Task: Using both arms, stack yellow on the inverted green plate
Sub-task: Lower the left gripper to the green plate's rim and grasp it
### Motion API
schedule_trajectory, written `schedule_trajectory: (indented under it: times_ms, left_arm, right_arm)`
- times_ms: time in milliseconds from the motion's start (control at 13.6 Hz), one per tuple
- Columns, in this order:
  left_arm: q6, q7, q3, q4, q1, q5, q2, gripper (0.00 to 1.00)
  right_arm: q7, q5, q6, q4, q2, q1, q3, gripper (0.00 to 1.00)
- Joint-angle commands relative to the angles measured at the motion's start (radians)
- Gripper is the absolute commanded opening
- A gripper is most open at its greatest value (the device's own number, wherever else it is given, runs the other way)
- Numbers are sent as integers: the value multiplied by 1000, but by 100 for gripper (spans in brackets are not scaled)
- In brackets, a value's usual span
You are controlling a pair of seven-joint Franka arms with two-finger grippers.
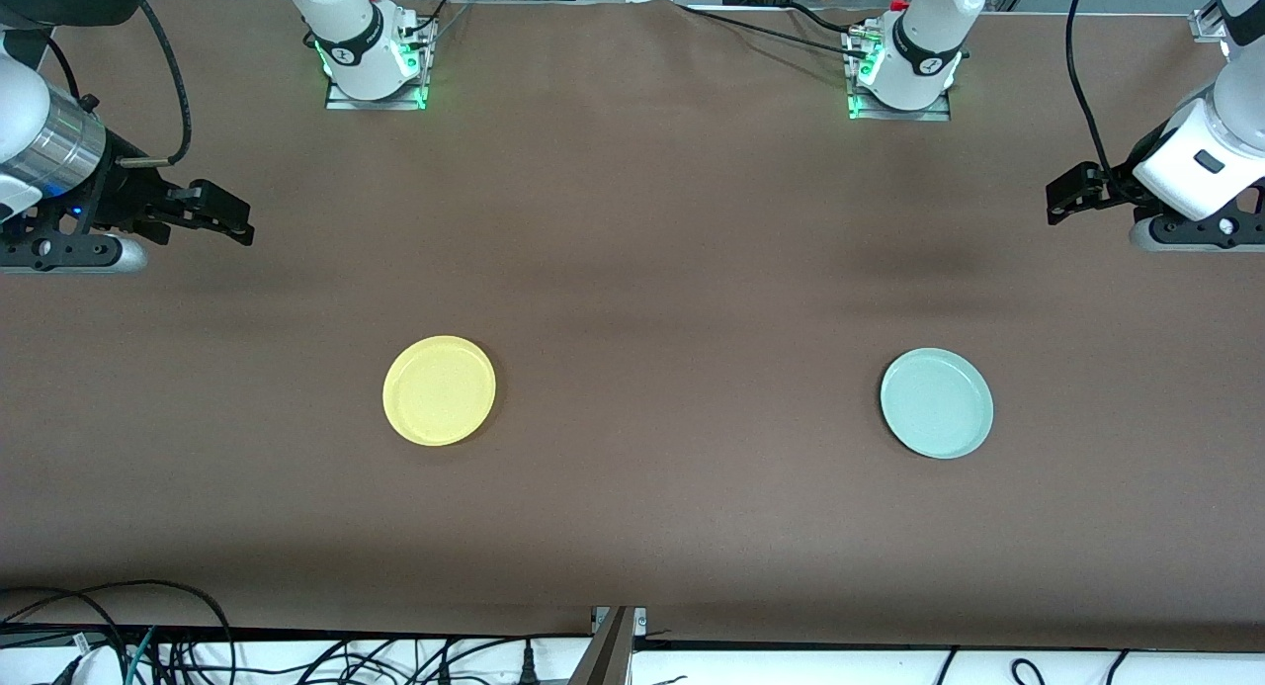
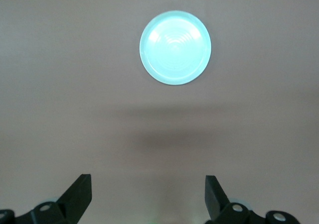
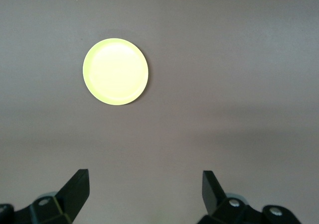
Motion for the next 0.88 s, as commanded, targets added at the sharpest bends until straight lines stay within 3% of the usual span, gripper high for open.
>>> schedule_trajectory:
  times_ms: [0,221,515,810]
  left_arm:
    - [-22,78,-2,33,9,-31,94,100]
    - [18,195,1,37,21,-28,215,100]
    - [295,454,9,39,53,-13,391,100]
    - [571,580,10,42,65,39,536,100]
  right_arm:
    - [17,17,3,-12,-17,2,1,100]
    - [17,20,6,-18,-15,4,3,100]
    - [15,23,11,-19,-14,5,3,100]
    - [-72,21,7,-26,-15,7,9,100]
